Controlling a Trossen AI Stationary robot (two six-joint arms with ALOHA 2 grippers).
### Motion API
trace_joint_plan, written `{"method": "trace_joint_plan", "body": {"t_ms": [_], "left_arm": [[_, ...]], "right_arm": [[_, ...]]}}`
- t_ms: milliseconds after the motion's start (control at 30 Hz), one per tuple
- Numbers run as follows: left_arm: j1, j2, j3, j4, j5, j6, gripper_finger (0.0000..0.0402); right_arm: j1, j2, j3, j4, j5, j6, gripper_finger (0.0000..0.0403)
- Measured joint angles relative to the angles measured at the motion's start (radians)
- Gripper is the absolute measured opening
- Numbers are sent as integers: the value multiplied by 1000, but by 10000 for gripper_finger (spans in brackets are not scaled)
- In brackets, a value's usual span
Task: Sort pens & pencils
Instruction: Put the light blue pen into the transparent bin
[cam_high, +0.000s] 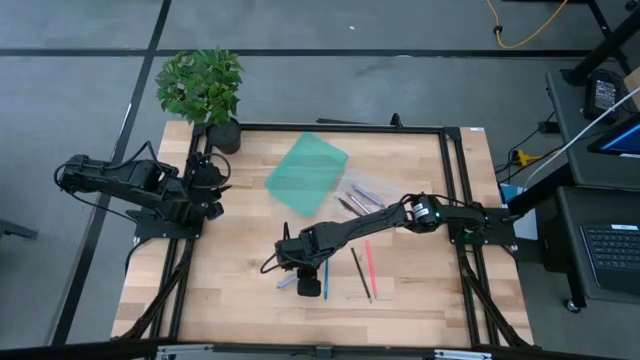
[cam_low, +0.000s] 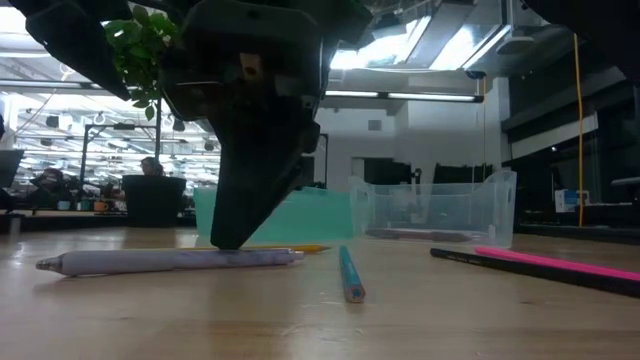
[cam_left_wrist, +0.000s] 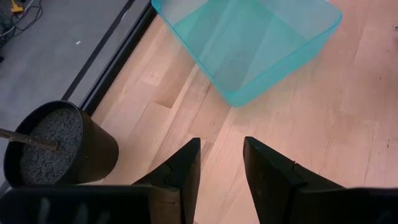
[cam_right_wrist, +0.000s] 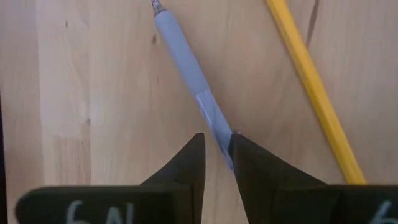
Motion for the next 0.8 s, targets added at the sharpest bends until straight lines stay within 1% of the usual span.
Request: {"method": "trace_joint_plan", "body": {"t_ms": [233,433,567,667,800], "left_arm": [[0,0,0,0,0,0,115],[0,0,0,0,0,0,115],[0,0,0,0,0,0,115],[0,0,0,0,0,0,115],[0,0,0,0,0,0,115]], "right_arm": [[1,1,0,-8,12,22,86],[1,1,0,-17,30,30,117],[0,6,-3,-36,67,30,133],[0,2,-20,-21,76,35,135],[0,-2,-49,-8,79,51,129]]}}
